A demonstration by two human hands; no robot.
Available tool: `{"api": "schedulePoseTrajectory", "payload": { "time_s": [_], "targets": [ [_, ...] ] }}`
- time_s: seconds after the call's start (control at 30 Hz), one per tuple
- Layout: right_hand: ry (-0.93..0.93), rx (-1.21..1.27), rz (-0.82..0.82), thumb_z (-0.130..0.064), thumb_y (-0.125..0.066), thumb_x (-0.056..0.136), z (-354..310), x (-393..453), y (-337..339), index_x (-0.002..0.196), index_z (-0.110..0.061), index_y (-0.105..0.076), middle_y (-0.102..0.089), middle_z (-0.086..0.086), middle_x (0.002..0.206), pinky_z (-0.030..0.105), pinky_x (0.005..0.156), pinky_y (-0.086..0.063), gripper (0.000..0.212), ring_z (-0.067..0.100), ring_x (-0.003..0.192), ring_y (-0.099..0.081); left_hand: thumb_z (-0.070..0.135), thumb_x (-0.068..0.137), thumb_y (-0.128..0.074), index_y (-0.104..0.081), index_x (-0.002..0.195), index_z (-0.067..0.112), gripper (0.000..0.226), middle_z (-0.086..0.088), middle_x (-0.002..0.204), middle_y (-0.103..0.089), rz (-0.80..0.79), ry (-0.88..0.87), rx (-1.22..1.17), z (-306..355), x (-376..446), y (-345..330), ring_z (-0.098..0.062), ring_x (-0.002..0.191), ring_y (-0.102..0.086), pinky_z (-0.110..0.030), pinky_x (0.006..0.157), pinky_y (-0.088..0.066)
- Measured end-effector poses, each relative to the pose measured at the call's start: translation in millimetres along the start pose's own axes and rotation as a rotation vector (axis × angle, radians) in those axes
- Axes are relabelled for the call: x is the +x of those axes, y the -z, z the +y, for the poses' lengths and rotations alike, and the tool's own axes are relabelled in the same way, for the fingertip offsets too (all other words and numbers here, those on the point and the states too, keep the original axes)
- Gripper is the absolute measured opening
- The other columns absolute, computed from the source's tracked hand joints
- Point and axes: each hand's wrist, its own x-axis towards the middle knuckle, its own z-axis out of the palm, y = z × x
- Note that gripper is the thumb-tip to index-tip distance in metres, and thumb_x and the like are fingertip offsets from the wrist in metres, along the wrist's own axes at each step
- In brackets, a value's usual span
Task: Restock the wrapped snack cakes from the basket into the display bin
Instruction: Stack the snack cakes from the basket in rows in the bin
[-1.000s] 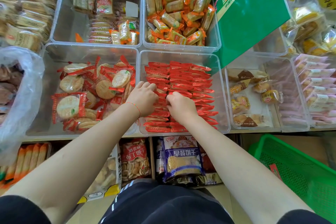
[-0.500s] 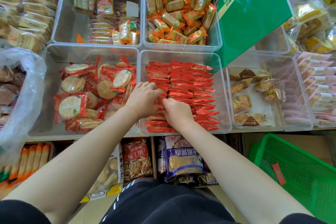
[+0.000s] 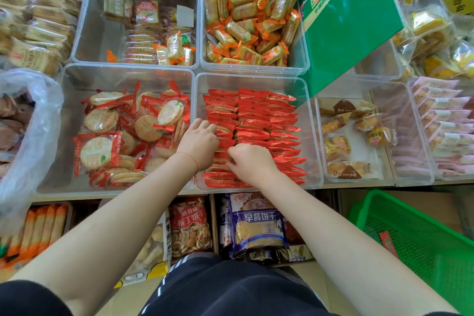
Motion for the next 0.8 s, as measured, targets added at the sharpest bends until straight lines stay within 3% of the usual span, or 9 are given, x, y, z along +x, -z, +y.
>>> {"api": "schedulePoseTrajectory", "payload": {
  "time_s": [0.1, 0.23, 0.33, 0.43, 0.57, 0.7, 0.8],
  "targets": [
    [-0.005, -0.070, -0.080, -0.021, -0.057, 0.094, -1.9, -0.3, -7.1, 0.098, -0.012, -0.062, -0.064, 0.005, 0.099, 0.032, 0.058, -0.036, 0.011, 0.030, 0.088, -0.065, 0.018, 0.086, -0.050, -0.070, 0.099, 0.021, 0.024, -0.001, 0.112, -0.058, -0.038, -0.005, 0.016, -2.0, 2.7, 2.1, -0.022, 0.108, -0.049, -0.034, 0.106, -0.029],
    [-0.065, -0.087, -0.054, -0.010, -0.055, 0.091, 0.2, -0.2, -11.0, 0.098, -0.013, -0.059, -0.064, 0.004, 0.097, 0.031, 0.055, -0.034, 0.009, 0.029, 0.085, -0.066, 0.019, 0.087, -0.051, -0.070, 0.099, 0.021, 0.022, 0.000, 0.111, -0.059, -0.052, -0.015, 0.010, -3.8, 1.5, 5.0, -0.021, 0.108, -0.050, -0.033, 0.105, -0.030],
    [-0.044, -0.081, -0.071, -0.013, -0.054, 0.093, -0.3, -0.5, -8.0, 0.099, -0.011, -0.058, -0.064, 0.005, 0.098, 0.032, 0.057, -0.036, 0.007, 0.030, 0.087, -0.065, 0.022, 0.088, -0.051, -0.070, 0.101, 0.022, 0.023, -0.001, 0.111, -0.057, -0.047, -0.015, 0.017, -3.0, 0.9, 3.3, -0.022, 0.107, -0.049, -0.034, 0.106, -0.029],
    [-0.023, -0.008, -0.032, -0.028, -0.059, 0.092, 2.7, 2.4, 6.0, 0.091, -0.016, -0.054, -0.065, 0.005, 0.097, 0.032, 0.059, -0.037, 0.014, 0.030, 0.087, -0.064, 0.028, 0.087, -0.052, -0.070, 0.098, 0.024, 0.022, 0.000, 0.108, -0.058, -0.050, -0.012, 0.007, -3.7, 1.5, 1.9, -0.021, 0.107, -0.050, -0.035, 0.107, -0.028],
    [0.009, 0.028, -0.229, -0.033, -0.063, 0.088, -1.6, 3.4, 18.8, 0.092, -0.025, -0.067, -0.067, -0.003, 0.094, 0.030, 0.062, -0.039, 0.010, 0.023, 0.090, -0.064, 0.047, 0.083, -0.059, -0.070, 0.092, 0.030, 0.022, 0.002, 0.102, -0.059, 0.034, 0.002, -0.142, 2.9, 1.4, 2.8, -0.021, 0.106, -0.052, -0.038, 0.108, -0.026],
    [-0.016, -0.019, -0.330, -0.021, -0.059, 0.090, -9.0, -1.9, 8.8, 0.098, -0.023, -0.069, -0.066, -0.001, 0.099, 0.032, 0.066, -0.042, 0.013, 0.025, 0.093, -0.063, 0.033, 0.086, -0.056, -0.072, 0.090, 0.030, 0.018, 0.001, 0.108, -0.057, 0.020, 0.001, -0.096, 4.7, -1.1, 2.4, -0.023, 0.109, -0.049, -0.040, 0.109, -0.026],
    [-0.066, 0.123, -0.310, -0.032, -0.060, 0.089, 3.4, -2.8, 17.6, 0.083, -0.024, -0.070, -0.065, -0.006, 0.084, 0.028, 0.058, -0.043, 0.014, 0.020, 0.082, -0.063, 0.033, 0.084, -0.053, -0.072, 0.090, 0.027, 0.021, -0.001, 0.107, -0.056, -0.041, -0.017, -0.011, 0.6, -0.4, 1.5, -0.023, 0.106, -0.048, -0.038, 0.106, -0.029]
  ]
}}
